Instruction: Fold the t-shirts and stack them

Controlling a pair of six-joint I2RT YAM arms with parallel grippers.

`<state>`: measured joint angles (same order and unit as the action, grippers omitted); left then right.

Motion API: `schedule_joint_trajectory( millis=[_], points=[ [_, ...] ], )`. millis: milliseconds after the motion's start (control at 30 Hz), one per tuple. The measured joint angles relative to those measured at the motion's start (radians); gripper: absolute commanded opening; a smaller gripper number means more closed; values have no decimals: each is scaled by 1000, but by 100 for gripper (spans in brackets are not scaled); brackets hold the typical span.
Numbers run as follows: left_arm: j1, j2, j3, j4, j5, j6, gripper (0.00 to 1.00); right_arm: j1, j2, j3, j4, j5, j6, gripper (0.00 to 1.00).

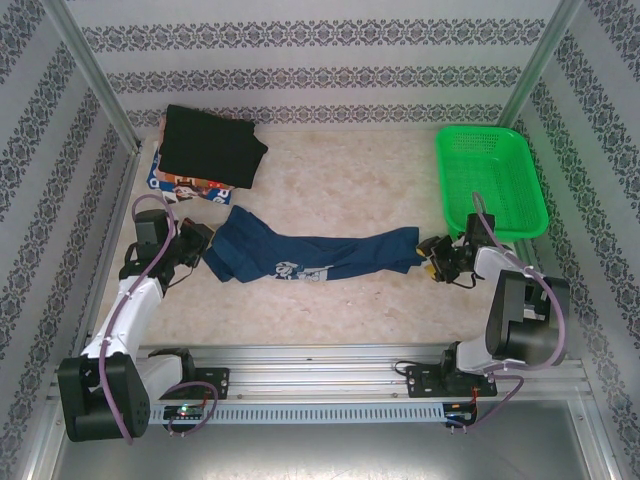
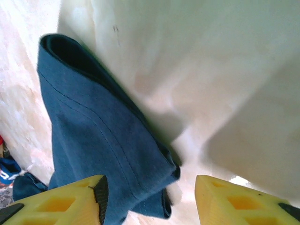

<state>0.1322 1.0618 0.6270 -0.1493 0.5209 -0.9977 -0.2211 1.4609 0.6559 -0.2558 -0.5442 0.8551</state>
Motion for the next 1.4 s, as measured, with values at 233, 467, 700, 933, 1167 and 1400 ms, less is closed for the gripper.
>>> schedule_joint_trajectory(
  millis=[233, 467, 700, 933, 1167, 1400],
  points=[
    [0, -6, 0, -1, 0, 0, 0, 0, 8, -7, 54, -16, 34, 41],
    [0, -18, 0, -2, 0, 0, 0, 0, 8, -11, 61, -21, 36, 27],
    [0, -20, 0, -2, 0, 0, 0, 0, 8, -10, 42, -18, 24, 0],
    [0, -35, 62, -35, 3, 30, 0, 3, -55, 51, -36, -18, 5, 0],
    [0, -25, 401, -92, 4, 121, 0, 14, -240, 334, -142, -29, -49, 0],
    [0, 69, 768, -100, 22, 162, 0, -8, -318, 627, -182, -102, -73, 0]
  ],
)
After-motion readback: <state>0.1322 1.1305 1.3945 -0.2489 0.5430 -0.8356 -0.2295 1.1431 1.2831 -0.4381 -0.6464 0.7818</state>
